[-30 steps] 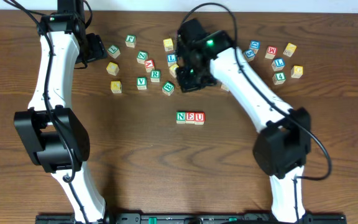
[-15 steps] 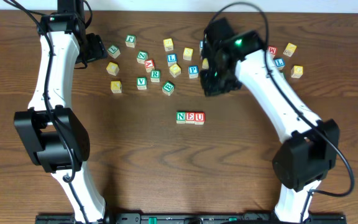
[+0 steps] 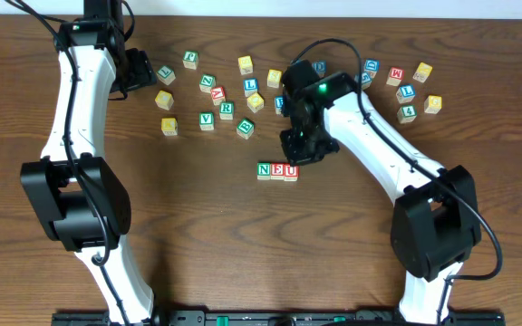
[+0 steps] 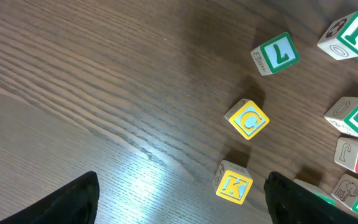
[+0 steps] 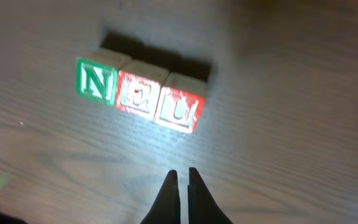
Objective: Spell out NEURIPS
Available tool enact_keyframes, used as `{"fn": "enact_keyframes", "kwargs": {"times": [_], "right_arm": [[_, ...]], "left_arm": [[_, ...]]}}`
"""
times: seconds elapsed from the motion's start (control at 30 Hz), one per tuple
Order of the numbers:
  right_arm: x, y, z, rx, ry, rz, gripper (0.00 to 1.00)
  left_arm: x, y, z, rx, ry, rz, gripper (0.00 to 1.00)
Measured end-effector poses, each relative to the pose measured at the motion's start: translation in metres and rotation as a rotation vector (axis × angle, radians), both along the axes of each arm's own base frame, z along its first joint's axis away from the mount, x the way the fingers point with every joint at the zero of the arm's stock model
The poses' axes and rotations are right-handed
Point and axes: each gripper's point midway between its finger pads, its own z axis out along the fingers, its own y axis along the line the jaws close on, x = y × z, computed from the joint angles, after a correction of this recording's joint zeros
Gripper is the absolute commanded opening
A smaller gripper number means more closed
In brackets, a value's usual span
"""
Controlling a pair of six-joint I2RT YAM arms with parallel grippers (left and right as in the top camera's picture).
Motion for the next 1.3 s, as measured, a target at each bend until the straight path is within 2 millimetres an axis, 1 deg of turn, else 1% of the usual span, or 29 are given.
{"fn": "enact_keyframes", "kwargs": {"times": [0.13,0.4,0.7,0.83,1.03,1.3], "right_arm": [[-0.012,0.002,-0.011,-0.024,0.024,0.01,0.01],[-0.016,0.012,-0.023,-0.03,0.004,0.011,0.01],[-0.023,0.011,-0.049,-0.049,0.0,-0.036,0.01],[-0.023,0.011,-0.053,-0.048,-0.002,-0.051,0.01],[-0.019,0.014,-0.054,-0.035,-0.019,-0.057,0.01],[-0.022,0.012,-0.058,-0.042,-0.009,-0.068,0.01]], "left_arm": [[0.0,0.0,0.0,0.0,0.0,0.0,0.84],[0.0,0.0,0.0,0.0,0.0,0.0,0.84],[0.0,0.0,0.0,0.0,0.0,0.0,0.84],[0.0,0.0,0.0,0.0,0.0,0.0,0.84],[0.0,0.0,0.0,0.0,0.0,0.0,0.84],[0.0,0.0,0.0,0.0,0.0,0.0,0.84]]}}
